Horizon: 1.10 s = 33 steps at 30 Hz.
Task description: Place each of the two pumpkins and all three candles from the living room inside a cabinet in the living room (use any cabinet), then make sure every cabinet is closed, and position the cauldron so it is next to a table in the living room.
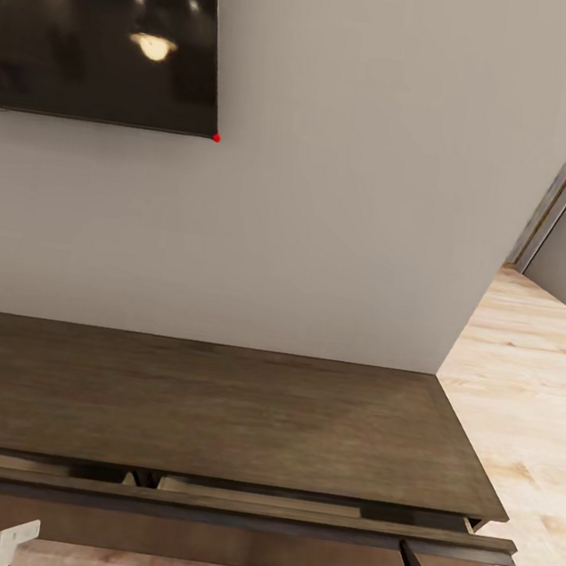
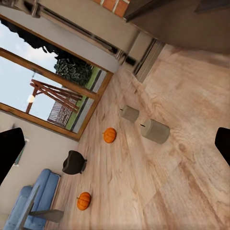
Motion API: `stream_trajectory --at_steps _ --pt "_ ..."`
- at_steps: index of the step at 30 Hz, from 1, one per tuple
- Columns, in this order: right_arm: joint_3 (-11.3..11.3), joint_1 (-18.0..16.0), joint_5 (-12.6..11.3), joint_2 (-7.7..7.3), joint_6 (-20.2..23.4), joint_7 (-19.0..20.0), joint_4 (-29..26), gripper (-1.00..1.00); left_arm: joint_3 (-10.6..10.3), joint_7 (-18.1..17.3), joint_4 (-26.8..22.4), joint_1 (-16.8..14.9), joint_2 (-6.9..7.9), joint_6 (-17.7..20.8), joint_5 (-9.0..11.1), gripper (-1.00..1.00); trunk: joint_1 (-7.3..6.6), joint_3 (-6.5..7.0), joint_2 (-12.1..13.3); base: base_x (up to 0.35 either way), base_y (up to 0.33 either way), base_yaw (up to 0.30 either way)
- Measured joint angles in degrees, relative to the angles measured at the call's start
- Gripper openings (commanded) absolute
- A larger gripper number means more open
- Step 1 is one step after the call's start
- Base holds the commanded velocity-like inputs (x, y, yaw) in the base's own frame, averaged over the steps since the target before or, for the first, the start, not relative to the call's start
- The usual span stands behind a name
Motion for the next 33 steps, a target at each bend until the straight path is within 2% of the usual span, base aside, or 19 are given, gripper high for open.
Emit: stream_trajectory --at_steps 9,33 --pt "0.29 0.0 -0.05 -0.1 0.0 0.03 0.01 -1.0 0.0 0.0 0.02 0.0 0.0 0.0 -0.01 1.0 0.01 0.0 0.0 -0.127 0.0 0.0" --pt "0.27 0.0 0.03 -0.1 0.05 0.05 0.01 -1.0 0.0 0.0 0.02 0.0 0.0 0.0 0.0 1.0 0.01 0.0 0.0 -0.204 0.0 0.0"
